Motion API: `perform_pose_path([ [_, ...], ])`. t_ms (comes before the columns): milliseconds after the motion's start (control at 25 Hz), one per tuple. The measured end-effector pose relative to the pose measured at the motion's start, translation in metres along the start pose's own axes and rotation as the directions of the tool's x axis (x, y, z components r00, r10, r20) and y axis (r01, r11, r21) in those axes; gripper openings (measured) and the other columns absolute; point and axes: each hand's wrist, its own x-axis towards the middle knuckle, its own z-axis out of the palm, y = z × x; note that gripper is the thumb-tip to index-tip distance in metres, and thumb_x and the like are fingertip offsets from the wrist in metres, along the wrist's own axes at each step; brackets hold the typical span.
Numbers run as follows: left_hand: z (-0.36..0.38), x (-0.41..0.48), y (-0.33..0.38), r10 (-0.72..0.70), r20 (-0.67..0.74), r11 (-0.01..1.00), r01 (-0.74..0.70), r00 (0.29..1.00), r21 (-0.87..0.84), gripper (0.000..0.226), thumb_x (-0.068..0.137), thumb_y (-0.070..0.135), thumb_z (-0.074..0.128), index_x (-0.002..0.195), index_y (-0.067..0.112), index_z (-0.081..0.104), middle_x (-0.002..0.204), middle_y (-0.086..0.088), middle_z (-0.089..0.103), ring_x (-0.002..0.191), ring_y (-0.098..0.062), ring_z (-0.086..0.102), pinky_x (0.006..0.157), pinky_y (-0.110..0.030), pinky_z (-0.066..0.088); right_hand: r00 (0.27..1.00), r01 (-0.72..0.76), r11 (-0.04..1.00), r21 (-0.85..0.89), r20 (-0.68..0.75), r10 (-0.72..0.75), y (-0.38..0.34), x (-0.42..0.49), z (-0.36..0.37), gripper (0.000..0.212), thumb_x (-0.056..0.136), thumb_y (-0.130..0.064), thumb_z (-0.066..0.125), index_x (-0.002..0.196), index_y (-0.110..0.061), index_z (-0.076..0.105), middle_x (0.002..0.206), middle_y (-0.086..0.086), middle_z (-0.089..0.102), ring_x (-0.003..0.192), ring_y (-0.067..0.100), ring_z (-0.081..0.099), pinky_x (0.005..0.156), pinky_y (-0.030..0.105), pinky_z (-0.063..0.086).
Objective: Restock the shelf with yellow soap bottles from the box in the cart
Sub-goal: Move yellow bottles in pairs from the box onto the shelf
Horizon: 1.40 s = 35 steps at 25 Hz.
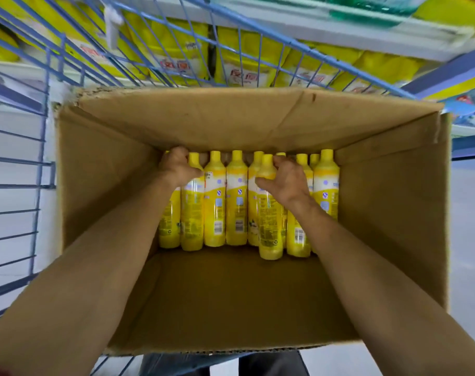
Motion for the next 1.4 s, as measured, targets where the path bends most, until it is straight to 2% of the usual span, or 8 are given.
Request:
perform_pose_path([
  [160, 0.001, -0.025, 0.003, 0.013, -0.009, 0.985, -0.014, 1.0, -0.173, 0.032, 0.066, 0.008, 0.091, 0.082, 0.016, 0.065, 0.095, -0.01, 0.07, 0.096, -0.024, 0.067, 0.094, -0.044, 0.056, 0.997, 0.027, 0.997, 0.072, 0.064, -0.032, -0.008, -0.009, 0.01, 0.063, 0.067, -0.043, 0.086, 0.119, -0.013, 0.067, 0.114, 0.004, 0.071, 0.108, 0.024, 0.066, 0.09, 0.034, 0.053],
  [360, 0.019, -0.044, -0.014, 0.054, 0.027, 0.946, -0.042, 0.998, -0.322, 0.055, 0.066, 0.003, 0.09, 0.105, 0.015, 0.053, 0.096, -0.004, 0.065, 0.091, -0.02, 0.063, 0.086, -0.04, 0.055, 0.989, 0.018, 0.999, -0.031, 0.147, -0.013, -0.012, -0.014, 0.019, 0.068, 0.071, -0.044, 0.085, 0.127, -0.014, 0.063, 0.122, 0.005, 0.07, 0.114, 0.026, 0.064, 0.089, 0.03, 0.048],
  [600, 0.013, -0.076, -0.016, 0.189, 0.04, 0.912, -0.16, 0.981, -0.377, 0.057, 0.058, 0.01, 0.094, 0.107, 0.004, 0.065, 0.102, -0.012, 0.074, 0.096, -0.031, 0.071, 0.087, -0.045, 0.058, 0.99, 0.04, 0.99, 0.136, 0.126, -0.058, -0.022, -0.046, 0.012, 0.069, 0.074, -0.032, 0.088, 0.131, -0.007, 0.059, 0.121, 0.008, 0.067, 0.112, 0.022, 0.063, 0.076, 0.014, 0.035],
  [800, -0.028, -0.139, 0.016, 0.359, 0.046, 0.858, -0.311, 0.932, -0.41, 0.045, 0.065, -0.008, 0.087, 0.104, -0.001, 0.066, 0.094, -0.011, 0.073, 0.088, -0.019, 0.067, 0.084, -0.038, 0.055, 0.982, 0.183, 0.971, 0.151, 0.026, -0.189, -0.042, -0.087, -0.05, 0.062, 0.07, -0.041, 0.09, 0.116, -0.006, 0.067, 0.107, 0.008, 0.071, 0.101, 0.025, 0.064, 0.069, 0.02, 0.029],
  [1000, -0.104, -0.225, 0.098, 0.545, -0.024, 0.764, -0.508, 0.838, -0.398, 0.047, 0.068, -0.01, 0.084, 0.109, 0.002, 0.066, 0.092, -0.002, 0.072, 0.079, 0.002, 0.067, 0.074, -0.015, 0.053, 0.95, 0.312, 0.91, 0.271, -0.079, -0.302, -0.101, -0.133, -0.139, 0.062, 0.064, -0.045, 0.093, 0.112, -0.011, 0.069, 0.099, -0.001, 0.07, 0.088, 0.013, 0.062, 0.072, 0.025, 0.045],
  [1200, -0.199, -0.312, 0.176, 0.683, -0.119, 0.659, -0.678, 0.721, -0.326, 0.044, 0.069, 0.004, 0.089, 0.108, 0.004, 0.069, 0.096, -0.007, 0.075, 0.086, -0.007, 0.071, 0.079, -0.024, 0.057, 0.864, 0.498, 0.819, 0.286, -0.236, -0.444, -0.166, -0.178, -0.25, 0.055, 0.065, -0.039, 0.093, 0.105, -0.009, 0.069, 0.088, -0.011, 0.067, 0.075, -0.002, 0.058, 0.064, 0.01, 0.04],
  [1280, -0.237, -0.344, 0.206, 0.727, -0.181, 0.601, -0.741, 0.662, -0.3, 0.047, 0.067, 0.007, 0.09, 0.109, -0.002, 0.069, 0.102, -0.016, 0.075, 0.09, -0.019, 0.071, 0.086, -0.038, 0.056, 0.821, 0.559, 0.776, 0.291, -0.33, -0.467, -0.192, -0.198, -0.296, 0.059, 0.063, -0.039, 0.095, 0.109, -0.011, 0.071, 0.094, -0.006, 0.072, 0.08, 0.007, 0.064, 0.069, 0.023, 0.049],
  [1400, -0.285, -0.396, 0.25, 0.78, -0.238, 0.523, -0.812, 0.579, -0.26, 0.046, 0.071, 0.001, 0.087, 0.113, 0.0, 0.069, 0.109, -0.014, 0.075, 0.095, -0.019, 0.071, 0.091, -0.037, 0.057, 0.741, 0.657, 0.686, 0.312, -0.436, -0.511, -0.226, -0.226, -0.36, 0.054, 0.06, -0.036, 0.096, 0.104, -0.015, 0.072, 0.095, 0.003, 0.077, 0.085, 0.021, 0.072, 0.078, 0.044, 0.059],
])
